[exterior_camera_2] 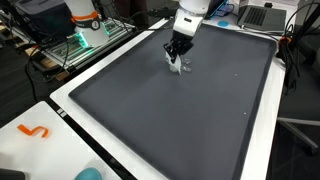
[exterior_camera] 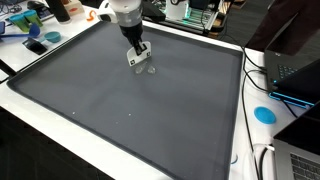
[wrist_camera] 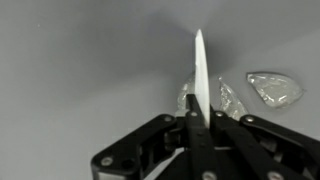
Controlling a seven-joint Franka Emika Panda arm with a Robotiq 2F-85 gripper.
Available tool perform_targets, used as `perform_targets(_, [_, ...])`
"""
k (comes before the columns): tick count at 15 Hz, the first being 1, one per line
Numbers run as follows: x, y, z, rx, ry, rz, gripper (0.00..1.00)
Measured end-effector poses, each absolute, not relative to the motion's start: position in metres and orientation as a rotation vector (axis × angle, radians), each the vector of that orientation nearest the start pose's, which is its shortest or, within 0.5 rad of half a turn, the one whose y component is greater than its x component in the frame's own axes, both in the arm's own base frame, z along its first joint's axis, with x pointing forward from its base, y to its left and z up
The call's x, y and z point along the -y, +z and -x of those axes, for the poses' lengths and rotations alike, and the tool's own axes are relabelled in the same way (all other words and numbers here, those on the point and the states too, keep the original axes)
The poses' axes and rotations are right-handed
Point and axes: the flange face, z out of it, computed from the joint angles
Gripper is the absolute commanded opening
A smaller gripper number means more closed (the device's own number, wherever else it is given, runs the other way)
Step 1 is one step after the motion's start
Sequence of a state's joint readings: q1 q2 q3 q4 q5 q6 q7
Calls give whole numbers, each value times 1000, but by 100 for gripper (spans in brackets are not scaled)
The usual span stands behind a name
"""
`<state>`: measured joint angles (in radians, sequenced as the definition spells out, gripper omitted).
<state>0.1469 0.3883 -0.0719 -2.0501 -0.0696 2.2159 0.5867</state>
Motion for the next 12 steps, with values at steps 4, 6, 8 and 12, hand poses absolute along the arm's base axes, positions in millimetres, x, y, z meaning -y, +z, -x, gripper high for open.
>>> perform_targets(4, [-36, 232, -560, -655, 425, 3204, 1])
perform_targets(6, [-36, 232, -558, -586, 458, 3212, 1])
perform_targets(8, [-38, 233, -557, -524, 466, 3217, 1])
perform_targets(12, [-43, 234, -555, -429, 464, 3234, 1])
